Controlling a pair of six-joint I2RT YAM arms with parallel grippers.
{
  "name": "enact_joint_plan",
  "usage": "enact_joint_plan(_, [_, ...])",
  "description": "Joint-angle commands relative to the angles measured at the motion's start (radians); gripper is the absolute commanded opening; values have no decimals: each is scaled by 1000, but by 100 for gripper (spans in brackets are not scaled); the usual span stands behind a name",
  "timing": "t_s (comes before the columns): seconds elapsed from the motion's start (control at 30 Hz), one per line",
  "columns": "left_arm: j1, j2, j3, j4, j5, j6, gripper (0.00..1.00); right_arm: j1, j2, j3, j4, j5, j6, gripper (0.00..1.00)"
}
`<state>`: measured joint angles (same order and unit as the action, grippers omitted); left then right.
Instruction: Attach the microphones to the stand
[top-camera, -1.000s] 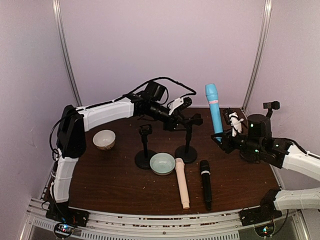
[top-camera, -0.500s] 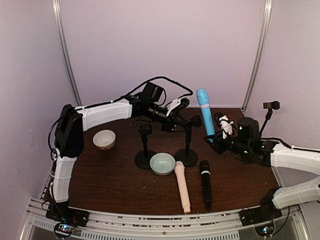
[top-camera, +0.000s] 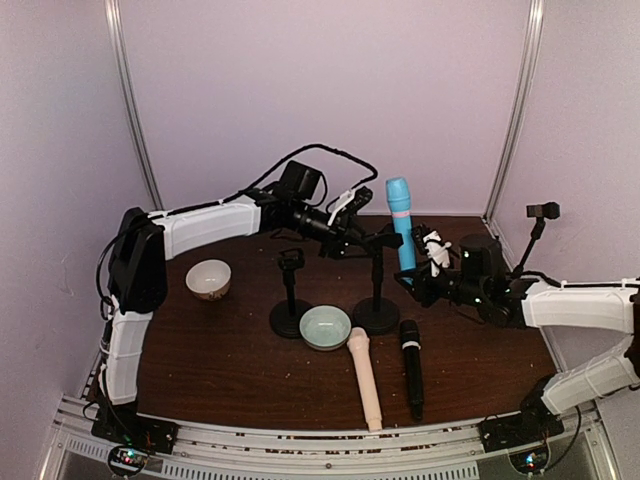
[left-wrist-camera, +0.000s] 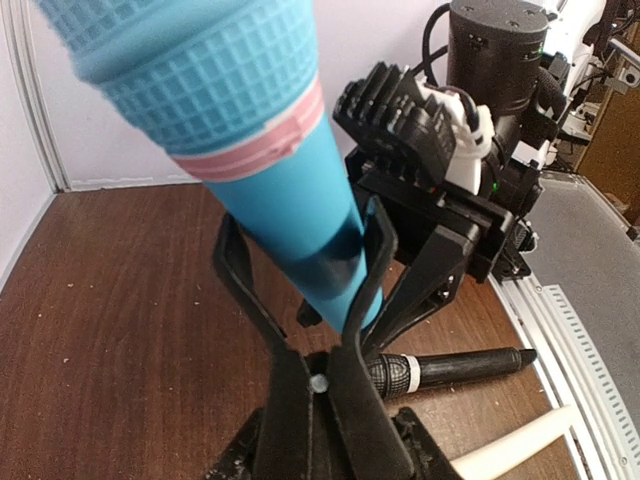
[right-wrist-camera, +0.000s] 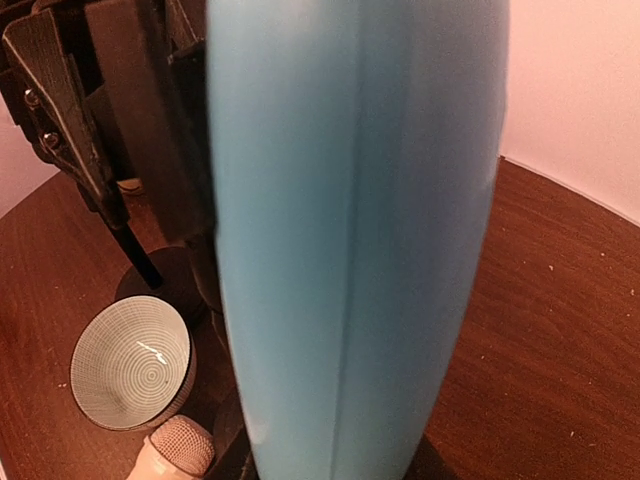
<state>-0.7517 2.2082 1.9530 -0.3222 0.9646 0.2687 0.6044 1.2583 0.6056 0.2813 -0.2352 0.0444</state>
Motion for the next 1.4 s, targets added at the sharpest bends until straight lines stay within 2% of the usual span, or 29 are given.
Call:
enact_joint_plan(0.0, [-9, -41, 59, 69, 115, -10, 0, -3, 18, 45, 7, -25, -67, 0])
enact_joint_plan(0.27, [-10, -14, 95, 30, 132, -6, 0, -2, 49, 123, -111, -4, -150, 0])
enact_joint_plan(0.53, [-9, -14, 112, 2, 113, 18, 0, -2, 69, 170, -178, 40, -151, 2])
enact_joint_plan(0.63, [-6, -16, 111, -6, 99, 28, 0, -2, 54, 181, -212, 72, -140, 16])
enact_joint_plan(0.77, [2, -19, 103, 15, 86, 19, 0, -2, 22, 168, -206, 83, -115, 46])
enact_joint_plan(0.87, [7, -19, 93, 49, 69, -1, 8, -1, 8, 148, -187, 108, -105, 58])
enact_joint_plan(0.93, [9, -19, 84, 66, 52, -9, 19, -2, 6, 145, -187, 120, -102, 65])
enact_joint_plan(1.0, [9, -19, 73, 78, 37, -15, 27, -2, 6, 145, -189, 125, -98, 66])
enact_joint_plan(1.1, [8, -25, 55, 88, 19, -19, 32, -1, 11, 145, -189, 124, -95, 67])
enact_joint_plan(1.23, [8, -38, 21, 104, 5, -16, 32, -2, 26, 149, -187, 124, -91, 66])
enact_joint_plan(1.37, [8, -39, 3, 117, 11, -19, 27, -2, 50, 156, -180, 106, -86, 60])
